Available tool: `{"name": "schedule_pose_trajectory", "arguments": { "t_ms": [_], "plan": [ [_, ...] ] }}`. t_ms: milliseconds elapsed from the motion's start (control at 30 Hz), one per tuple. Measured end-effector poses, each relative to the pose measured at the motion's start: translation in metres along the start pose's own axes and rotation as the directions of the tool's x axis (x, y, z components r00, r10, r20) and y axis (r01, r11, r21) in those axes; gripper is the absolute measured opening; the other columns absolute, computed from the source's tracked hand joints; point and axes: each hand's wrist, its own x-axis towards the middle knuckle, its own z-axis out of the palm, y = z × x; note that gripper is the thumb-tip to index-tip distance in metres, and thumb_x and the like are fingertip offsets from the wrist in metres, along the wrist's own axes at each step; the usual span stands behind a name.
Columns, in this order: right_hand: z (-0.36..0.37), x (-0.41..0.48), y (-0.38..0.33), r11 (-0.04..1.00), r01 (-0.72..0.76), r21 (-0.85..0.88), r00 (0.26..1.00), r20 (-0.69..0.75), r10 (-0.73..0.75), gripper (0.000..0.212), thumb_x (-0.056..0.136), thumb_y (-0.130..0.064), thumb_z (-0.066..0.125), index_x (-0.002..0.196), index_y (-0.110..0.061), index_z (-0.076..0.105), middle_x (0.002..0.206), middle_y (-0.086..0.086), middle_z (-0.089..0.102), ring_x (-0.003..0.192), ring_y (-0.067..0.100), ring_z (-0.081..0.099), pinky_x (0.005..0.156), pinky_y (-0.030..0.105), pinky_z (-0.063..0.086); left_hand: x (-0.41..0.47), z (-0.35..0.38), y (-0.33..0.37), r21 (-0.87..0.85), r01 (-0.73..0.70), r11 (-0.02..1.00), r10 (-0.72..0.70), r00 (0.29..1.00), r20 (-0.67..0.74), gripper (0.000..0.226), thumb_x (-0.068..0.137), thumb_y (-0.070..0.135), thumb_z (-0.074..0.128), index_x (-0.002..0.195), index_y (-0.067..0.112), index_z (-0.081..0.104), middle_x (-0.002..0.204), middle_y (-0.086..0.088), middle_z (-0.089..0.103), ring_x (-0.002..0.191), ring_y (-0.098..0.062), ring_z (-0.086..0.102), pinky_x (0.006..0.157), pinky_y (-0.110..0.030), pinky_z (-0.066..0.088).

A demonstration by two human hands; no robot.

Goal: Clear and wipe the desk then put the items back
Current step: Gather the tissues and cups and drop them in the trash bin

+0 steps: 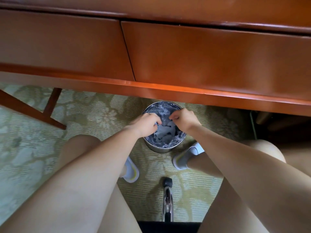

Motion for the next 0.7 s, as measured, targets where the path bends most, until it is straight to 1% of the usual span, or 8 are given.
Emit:
{"name": "schedule_pose_trajectory", "arguments": {
  "t_ms": [200,300,367,433,500,600,633,700],
  "plan": [
    [-0.011,-0.022,-0.011,0.998,0.042,-0.050,0.999,0.012,-0.042,0.033,0.094,-0.010,0.044,0.103,-0.027,0.071,0.114,0.006,0.068,0.101,0.027,0.062,0.089,0.034,0.051,-0.017,-0.017,0.012,0.053,-0.003,0.999,0.004,1.000,-0.023,0.035,0.095,0.012,0.048,0.125,0.023,0.063,0.133,-0.001,0.056,0.112,-0.024,0.056,0.097,-0.038,0.044],
    [-0.020,-0.039,-0.019,0.993,0.081,-0.084,0.997,0.019,-0.079,0.031,0.092,-0.015,0.046,0.099,-0.033,0.071,0.113,0.005,0.068,0.102,0.028,0.062,0.092,0.035,0.051,-0.032,-0.029,0.020,0.063,-0.010,0.998,0.013,0.999,-0.044,0.035,0.094,0.014,0.048,0.123,0.026,0.064,0.132,-0.003,0.057,0.111,-0.025,0.057,0.097,-0.039,0.045],
    [-0.028,-0.053,-0.027,0.988,0.116,-0.101,0.993,0.017,-0.115,0.029,0.091,-0.017,0.048,0.099,-0.033,0.071,0.112,0.005,0.069,0.101,0.028,0.063,0.091,0.034,0.051,-0.047,-0.040,0.028,0.085,-0.018,0.996,0.022,0.999,-0.047,0.036,0.095,0.015,0.048,0.125,0.027,0.062,0.131,-0.003,0.057,0.111,-0.025,0.057,0.095,-0.039,0.046],
    [-0.038,-0.069,-0.034,0.980,0.157,-0.123,0.988,0.018,-0.156,0.028,0.091,-0.017,0.049,0.100,-0.032,0.072,0.110,0.004,0.069,0.101,0.027,0.063,0.091,0.033,0.050,-0.064,-0.053,0.036,0.125,-0.030,0.992,0.034,0.999,-0.034,0.036,0.096,0.016,0.047,0.126,0.029,0.061,0.128,-0.002,0.058,0.109,-0.024,0.057,0.092,-0.037,0.045],
    [-0.048,-0.086,-0.043,0.967,0.214,-0.135,0.977,0.028,-0.212,0.025,0.091,-0.017,0.053,0.101,-0.028,0.073,0.108,0.002,0.070,0.101,0.023,0.064,0.092,0.032,0.050,-0.083,-0.068,0.044,0.166,-0.039,0.985,0.043,0.999,-0.021,0.035,0.096,0.018,0.048,0.126,0.030,0.061,0.127,0.000,0.058,0.111,-0.022,0.056,0.091,-0.034,0.044],
    [-0.068,-0.116,-0.058,0.944,0.309,-0.113,0.951,0.041,-0.307,0.022,0.090,-0.013,0.058,0.102,-0.021,0.074,0.104,0.001,0.073,0.101,0.018,0.065,0.093,0.027,0.049,-0.114,-0.092,0.059,0.122,-0.042,0.992,0.051,0.996,-0.068,0.031,0.095,0.019,0.051,0.122,0.028,0.063,0.123,0.005,0.063,0.114,-0.017,0.058,0.098,-0.032,0.044],
    [-0.075,-0.127,-0.064,0.934,0.338,-0.116,0.941,0.045,-0.335,0.023,0.090,-0.011,0.058,0.103,-0.019,0.074,0.104,0.001,0.073,0.101,0.016,0.065,0.092,0.024,0.048,-0.126,-0.099,0.065,0.105,-0.047,0.993,0.057,0.994,-0.090,0.030,0.094,0.019,0.051,0.120,0.028,0.064,0.120,0.006,0.065,0.111,-0.015,0.060,0.099,-0.033,0.046],
    [-0.091,-0.148,-0.077,0.914,0.383,-0.132,0.924,0.045,-0.381,0.023,0.090,-0.009,0.058,0.106,-0.017,0.074,0.102,-0.001,0.072,0.098,0.013,0.064,0.086,0.018,0.045,-0.149,-0.114,0.076,0.097,-0.056,0.994,0.069,0.988,-0.141,0.029,0.093,0.021,0.051,0.117,0.029,0.066,0.108,0.012,0.067,0.099,-0.011,0.063,0.097,-0.033,0.048]
  ]
}}
